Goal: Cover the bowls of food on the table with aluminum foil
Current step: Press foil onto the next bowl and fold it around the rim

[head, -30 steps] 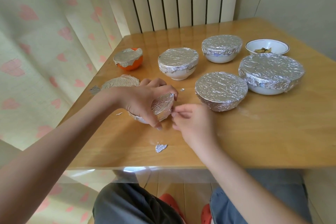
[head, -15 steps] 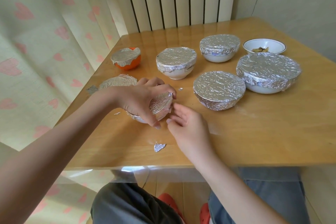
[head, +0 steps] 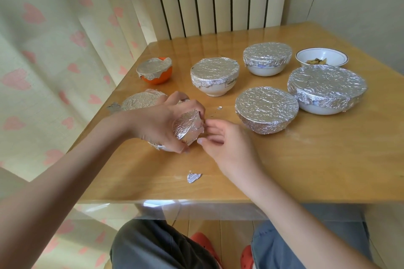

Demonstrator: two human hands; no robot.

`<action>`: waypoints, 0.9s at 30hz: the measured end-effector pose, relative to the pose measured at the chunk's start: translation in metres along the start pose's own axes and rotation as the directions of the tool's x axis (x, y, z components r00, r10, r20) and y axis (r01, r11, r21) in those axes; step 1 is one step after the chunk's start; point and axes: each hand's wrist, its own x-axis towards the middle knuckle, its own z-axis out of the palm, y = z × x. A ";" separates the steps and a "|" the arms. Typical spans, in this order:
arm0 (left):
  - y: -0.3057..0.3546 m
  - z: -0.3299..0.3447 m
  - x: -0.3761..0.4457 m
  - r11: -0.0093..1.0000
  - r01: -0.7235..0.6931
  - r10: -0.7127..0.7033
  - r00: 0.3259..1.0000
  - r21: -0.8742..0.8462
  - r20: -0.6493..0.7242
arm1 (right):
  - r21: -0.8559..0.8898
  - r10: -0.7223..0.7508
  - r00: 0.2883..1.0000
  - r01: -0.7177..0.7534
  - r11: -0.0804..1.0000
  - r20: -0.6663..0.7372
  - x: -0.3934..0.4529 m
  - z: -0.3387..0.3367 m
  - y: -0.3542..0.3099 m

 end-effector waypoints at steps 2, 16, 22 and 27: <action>-0.001 0.000 0.000 1.000 -0.003 0.003 1.000 -0.010 -0.004 | -0.108 -0.056 0.997 0.050 0.993 -0.057 0.002 -0.002 0.001; -0.001 0.000 -0.002 0.998 0.021 -0.021 1.000 -0.059 -0.001 | -0.249 -0.255 0.950 0.296 0.922 0.182 0.043 -0.022 -0.006; 0.001 -0.003 0.001 0.999 0.020 -0.020 1.000 -0.031 0.022 | -0.500 -0.294 0.897 0.430 0.752 0.329 0.050 -0.034 -0.022; 0.005 -0.003 0.005 1.000 -0.014 0.012 0.997 0.022 0.072 | -0.760 -0.343 0.836 0.539 0.364 0.429 0.065 -0.046 -0.043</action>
